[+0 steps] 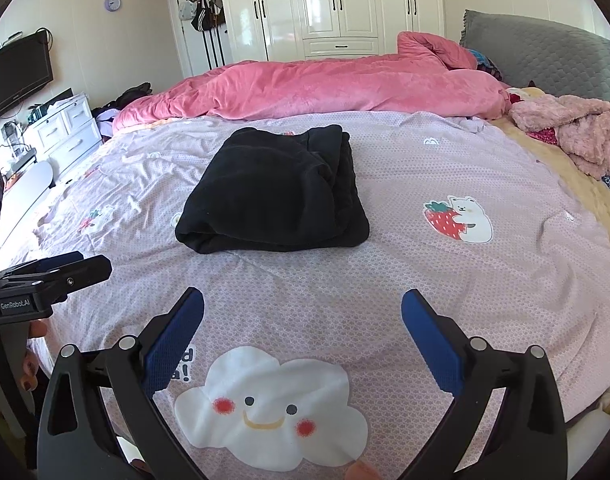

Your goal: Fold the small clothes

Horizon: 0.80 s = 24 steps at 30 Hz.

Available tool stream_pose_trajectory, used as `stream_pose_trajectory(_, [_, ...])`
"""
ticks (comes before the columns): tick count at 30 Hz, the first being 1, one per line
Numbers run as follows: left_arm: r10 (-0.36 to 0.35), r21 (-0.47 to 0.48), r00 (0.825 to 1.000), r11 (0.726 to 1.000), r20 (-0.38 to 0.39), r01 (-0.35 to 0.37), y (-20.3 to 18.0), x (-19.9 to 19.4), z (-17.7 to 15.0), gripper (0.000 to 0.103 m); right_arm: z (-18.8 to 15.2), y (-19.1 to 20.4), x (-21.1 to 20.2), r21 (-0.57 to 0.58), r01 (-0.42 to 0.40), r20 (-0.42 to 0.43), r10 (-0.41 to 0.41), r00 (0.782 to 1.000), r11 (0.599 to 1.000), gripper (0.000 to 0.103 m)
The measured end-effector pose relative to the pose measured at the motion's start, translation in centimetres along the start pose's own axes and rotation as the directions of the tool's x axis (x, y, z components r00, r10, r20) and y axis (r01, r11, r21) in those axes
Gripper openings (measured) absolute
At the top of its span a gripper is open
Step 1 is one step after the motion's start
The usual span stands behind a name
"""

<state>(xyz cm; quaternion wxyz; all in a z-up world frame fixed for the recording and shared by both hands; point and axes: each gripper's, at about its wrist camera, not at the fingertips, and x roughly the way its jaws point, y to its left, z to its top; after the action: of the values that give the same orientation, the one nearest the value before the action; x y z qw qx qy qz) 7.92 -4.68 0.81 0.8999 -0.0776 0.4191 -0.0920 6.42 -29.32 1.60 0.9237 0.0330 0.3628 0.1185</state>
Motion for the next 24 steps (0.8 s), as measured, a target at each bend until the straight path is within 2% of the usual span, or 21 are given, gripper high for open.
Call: stream_pose_trajectory(24, [0.013,0.003,1.0,1.0,0.009,-0.013,-0.13,-0.35,-0.12,0.094,-0.21,-0.09,0.05,0.001,0.005,-0.004,-0.005,1.0,1.0,0.099])
